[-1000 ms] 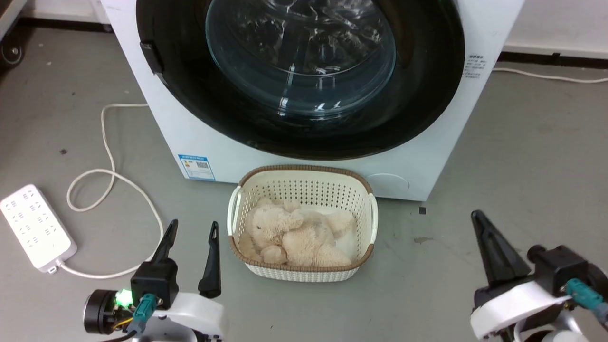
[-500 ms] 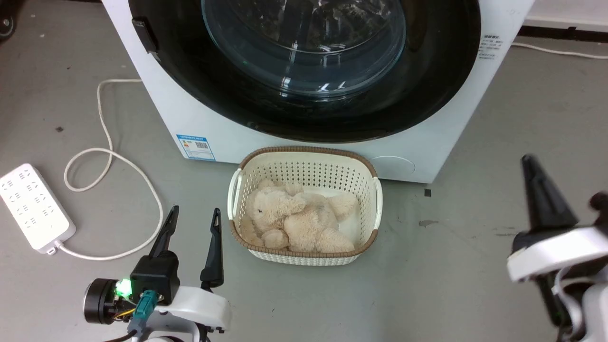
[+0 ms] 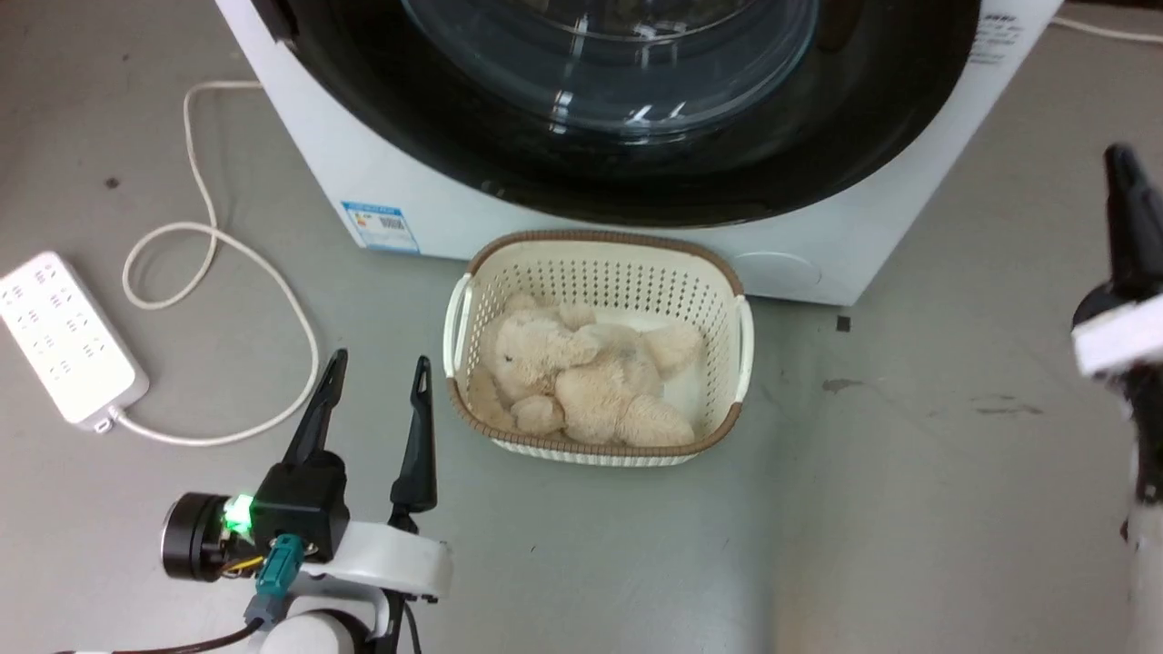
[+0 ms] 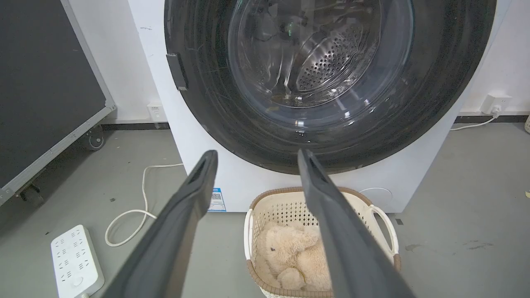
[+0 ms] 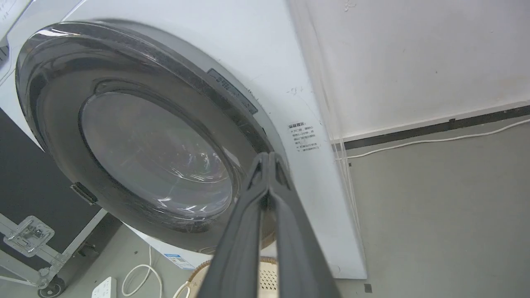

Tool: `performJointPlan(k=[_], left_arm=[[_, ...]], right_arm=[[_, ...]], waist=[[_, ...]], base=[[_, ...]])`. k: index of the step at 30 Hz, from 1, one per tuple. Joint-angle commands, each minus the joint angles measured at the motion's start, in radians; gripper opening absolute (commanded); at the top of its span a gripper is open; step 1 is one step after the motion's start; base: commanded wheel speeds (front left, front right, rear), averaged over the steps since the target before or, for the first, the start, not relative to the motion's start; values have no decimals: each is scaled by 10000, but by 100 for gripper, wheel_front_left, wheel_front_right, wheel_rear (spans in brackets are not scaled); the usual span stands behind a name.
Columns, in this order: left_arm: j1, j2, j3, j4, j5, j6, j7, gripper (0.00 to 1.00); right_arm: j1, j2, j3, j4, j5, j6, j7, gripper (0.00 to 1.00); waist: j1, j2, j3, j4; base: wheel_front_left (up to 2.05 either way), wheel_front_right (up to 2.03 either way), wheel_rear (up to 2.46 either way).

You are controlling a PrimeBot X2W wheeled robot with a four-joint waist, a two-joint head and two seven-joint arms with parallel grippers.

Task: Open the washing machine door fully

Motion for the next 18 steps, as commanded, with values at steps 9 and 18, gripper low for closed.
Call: performJointPlan(k=[9, 18], left_arm=[[-423, 109, -188, -174, 26, 102, -262, 100], [-651, 105, -394, -268, 3, 194, -450, 100]], right_arm=[[-2149, -84, -664, 1437, 1535, -6, 1611, 0], [-4310, -366, -1684, 3160, 2509, -7, 3361, 0]], waist=[[-2, -1, 623, 256], [-2, -1, 1241, 499]], base=[[0, 0, 0], [0, 0, 0]])
